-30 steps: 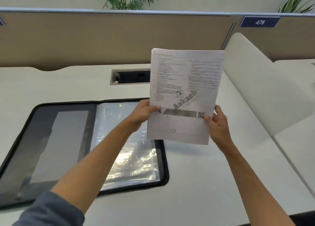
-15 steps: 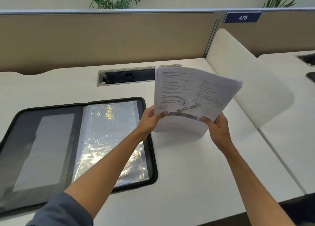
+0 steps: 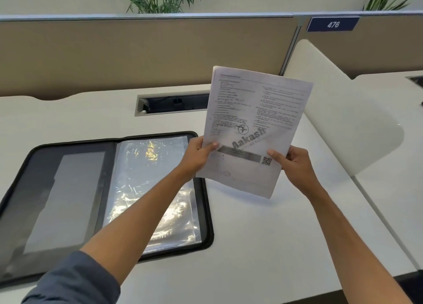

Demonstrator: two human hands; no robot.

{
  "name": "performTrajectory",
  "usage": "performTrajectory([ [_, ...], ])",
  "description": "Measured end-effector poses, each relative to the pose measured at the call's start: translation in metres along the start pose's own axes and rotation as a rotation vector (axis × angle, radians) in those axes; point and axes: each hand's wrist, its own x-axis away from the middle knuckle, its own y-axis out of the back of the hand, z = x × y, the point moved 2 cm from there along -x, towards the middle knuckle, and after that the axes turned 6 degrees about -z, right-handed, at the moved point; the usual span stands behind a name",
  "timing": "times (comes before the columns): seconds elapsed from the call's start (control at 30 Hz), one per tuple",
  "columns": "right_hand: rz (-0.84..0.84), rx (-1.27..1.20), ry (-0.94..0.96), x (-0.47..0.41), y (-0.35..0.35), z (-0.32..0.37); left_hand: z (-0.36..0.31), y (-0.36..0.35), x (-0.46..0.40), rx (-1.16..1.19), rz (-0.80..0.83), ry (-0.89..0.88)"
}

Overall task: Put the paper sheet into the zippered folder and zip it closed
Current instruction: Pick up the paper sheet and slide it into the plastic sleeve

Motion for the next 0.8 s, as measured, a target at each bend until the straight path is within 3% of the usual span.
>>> performTrajectory([
  [0.13,0.113,-0.058,-0.056,-0.004,-0.018,0.000,0.003,0.024,-0.010,-0.074,0.003,0.092],
  [0.37,0.128,-0.103,-0.136,-0.013,-0.048,-0.009,0.013,0.055,-0.015,-0.067,0.030,0.173],
  [0.5,0.118,-0.095,-0.151,-0.020,-0.054,-0.010,0.026,0.075,-0.020,-0.054,-0.085,0.208],
  [0.57,0.106,-0.094,-0.156,-0.023,-0.054,-0.009,0.041,0.094,-0.025,-0.220,-0.205,0.138],
  [0.63,0.097,-0.090,-0.158,-0.027,-0.054,-0.010,0.061,0.118,-0.030,-0.580,-0.285,0.039],
  [0.7,0.087,-0.088,-0.161,-0.031,-0.055,-0.010,0.081,0.139,-0.033,-0.947,-0.291,-0.004],
  [0.8,0.075,-0.078,-0.163,-0.037,-0.056,-0.009,0.100,0.158,-0.036,-1.208,-0.213,0.053],
])
